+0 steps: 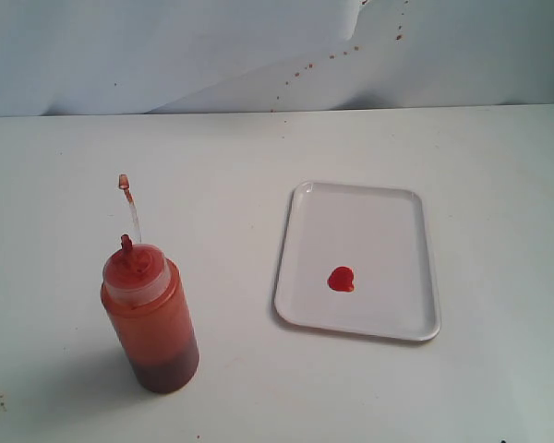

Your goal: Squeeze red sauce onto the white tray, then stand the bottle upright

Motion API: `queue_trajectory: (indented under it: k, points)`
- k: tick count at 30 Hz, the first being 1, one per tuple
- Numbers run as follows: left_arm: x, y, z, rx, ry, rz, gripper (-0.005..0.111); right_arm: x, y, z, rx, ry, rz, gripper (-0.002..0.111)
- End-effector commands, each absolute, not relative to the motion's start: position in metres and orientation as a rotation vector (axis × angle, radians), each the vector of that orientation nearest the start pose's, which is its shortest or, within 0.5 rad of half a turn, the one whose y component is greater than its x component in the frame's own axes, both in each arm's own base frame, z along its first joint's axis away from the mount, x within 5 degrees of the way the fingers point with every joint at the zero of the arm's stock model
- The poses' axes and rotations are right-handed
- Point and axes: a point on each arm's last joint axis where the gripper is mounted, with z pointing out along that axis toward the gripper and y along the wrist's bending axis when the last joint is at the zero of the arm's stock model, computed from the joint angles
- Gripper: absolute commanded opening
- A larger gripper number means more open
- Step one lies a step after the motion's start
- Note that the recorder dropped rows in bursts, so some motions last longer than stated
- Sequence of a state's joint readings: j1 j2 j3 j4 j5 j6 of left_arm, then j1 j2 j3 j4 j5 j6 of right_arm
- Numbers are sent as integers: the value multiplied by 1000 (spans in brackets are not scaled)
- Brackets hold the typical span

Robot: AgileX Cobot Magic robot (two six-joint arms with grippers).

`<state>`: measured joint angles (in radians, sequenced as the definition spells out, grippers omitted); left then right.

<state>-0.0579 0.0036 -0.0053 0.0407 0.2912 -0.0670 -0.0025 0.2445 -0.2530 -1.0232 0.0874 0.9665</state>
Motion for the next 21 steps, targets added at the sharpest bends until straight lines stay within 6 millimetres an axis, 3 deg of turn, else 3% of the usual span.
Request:
queue_trajectory:
  k: [1,7,15,21]
  points:
    - [55,-2,187,18,1768,-51,0,73,-5,261,-77,1584,-169,0]
    - [55,-2,187,18,1768,-51,0,63,-1,237,-174,1566,-196,0]
    - [55,-2,187,18,1768,-51,0,56,-1,205,-80,1569,-102,0]
    - [55,-2,187,18,1768,-51,0,56,-1,203,-33,1601,-55,0]
